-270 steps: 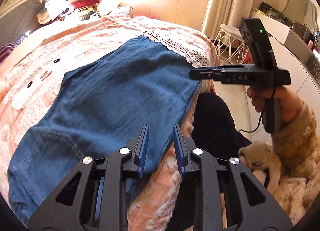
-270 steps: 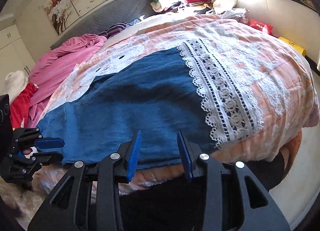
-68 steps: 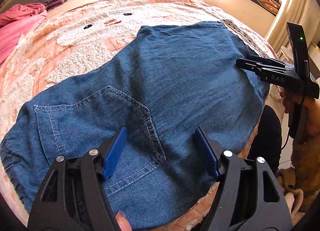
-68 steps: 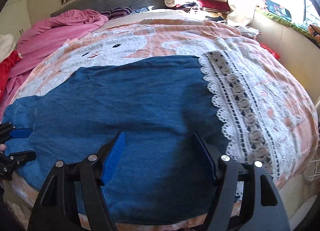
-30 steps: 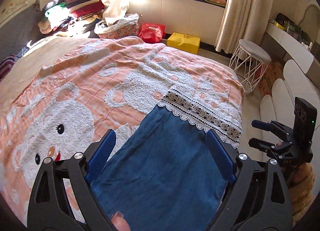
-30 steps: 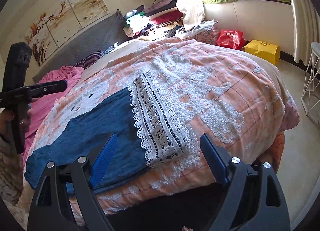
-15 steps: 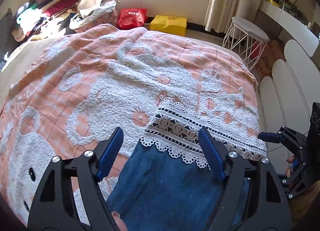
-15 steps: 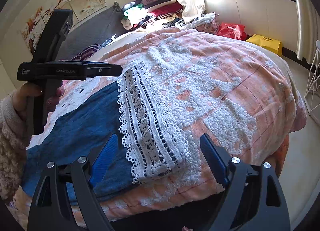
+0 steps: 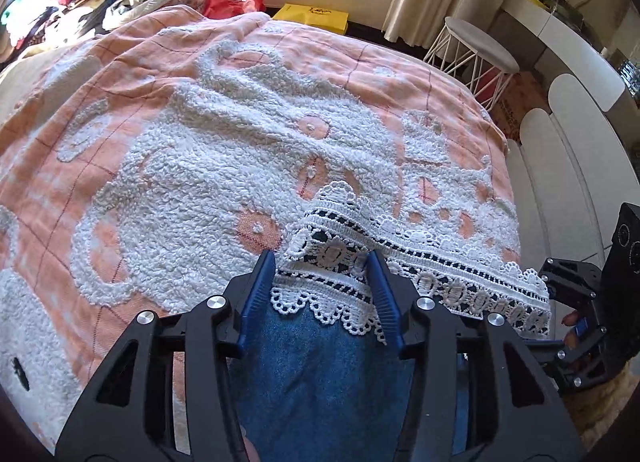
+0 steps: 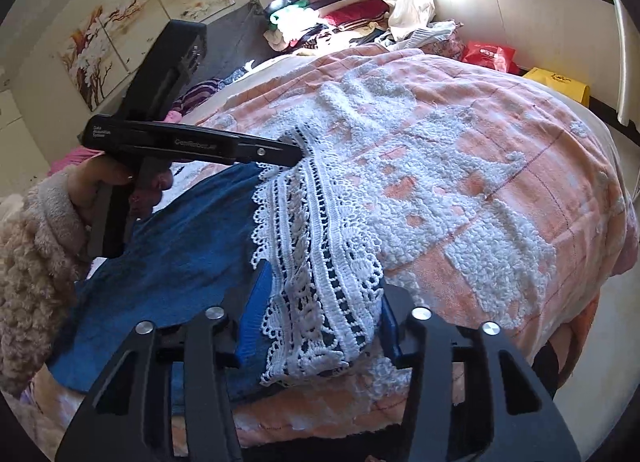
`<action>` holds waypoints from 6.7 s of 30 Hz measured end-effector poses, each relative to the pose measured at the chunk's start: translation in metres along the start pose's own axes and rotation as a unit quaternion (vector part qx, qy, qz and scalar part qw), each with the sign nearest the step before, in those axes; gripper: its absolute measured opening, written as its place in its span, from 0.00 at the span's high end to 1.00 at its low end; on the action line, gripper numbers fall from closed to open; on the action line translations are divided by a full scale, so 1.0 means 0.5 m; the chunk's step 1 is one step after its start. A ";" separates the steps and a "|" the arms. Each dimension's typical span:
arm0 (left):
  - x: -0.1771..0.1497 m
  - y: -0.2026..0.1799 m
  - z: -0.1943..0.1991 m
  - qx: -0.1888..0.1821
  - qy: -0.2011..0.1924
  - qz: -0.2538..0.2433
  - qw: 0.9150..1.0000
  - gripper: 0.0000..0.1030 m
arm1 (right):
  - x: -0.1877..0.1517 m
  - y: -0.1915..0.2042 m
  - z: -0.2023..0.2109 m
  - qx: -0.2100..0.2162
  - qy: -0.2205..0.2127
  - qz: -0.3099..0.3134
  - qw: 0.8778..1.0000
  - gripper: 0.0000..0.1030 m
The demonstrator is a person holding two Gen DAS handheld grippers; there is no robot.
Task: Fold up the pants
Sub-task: 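Grasp the lace trim with the right tool while the left tool grasps the lace edge, then lift the lace-trimmed end with both tools, folding it over the pants, then carry the lifted end across and lay it onto the denim with both tools, then open both tools and move them to the elastic waistband and cuff end, then grasp the elastic waistband with the right tool while the left tool grasps the cuff end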
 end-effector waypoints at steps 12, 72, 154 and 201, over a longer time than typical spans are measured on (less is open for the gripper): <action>-0.001 -0.014 -0.005 0.011 0.016 -0.009 1.000 0.78 | -0.002 0.008 -0.008 0.012 0.006 0.008 1.000 0.75; -0.422 0.138 0.292 -0.016 -0.044 0.272 0.961 0.77 | -0.233 0.536 0.011 0.145 0.095 0.305 0.936 0.57; -0.630 0.082 0.548 0.164 -0.145 0.360 0.907 0.38 | -0.205 0.574 0.083 0.139 0.062 0.315 0.937 0.28; -0.878 0.072 0.557 0.094 -0.155 0.463 0.868 0.41 | -0.381 0.821 -0.046 0.109 0.102 0.495 0.856 0.23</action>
Point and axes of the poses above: each gripper's, at about its wrist camera, not at the fingertips, and z roughly against the way its jaws point, y to its left, x to its top, the point moved 5 cm from there along -z, roughly the way its jaws point, and after that the axes turned 4 degrees about -z, right-handed, at the moved point
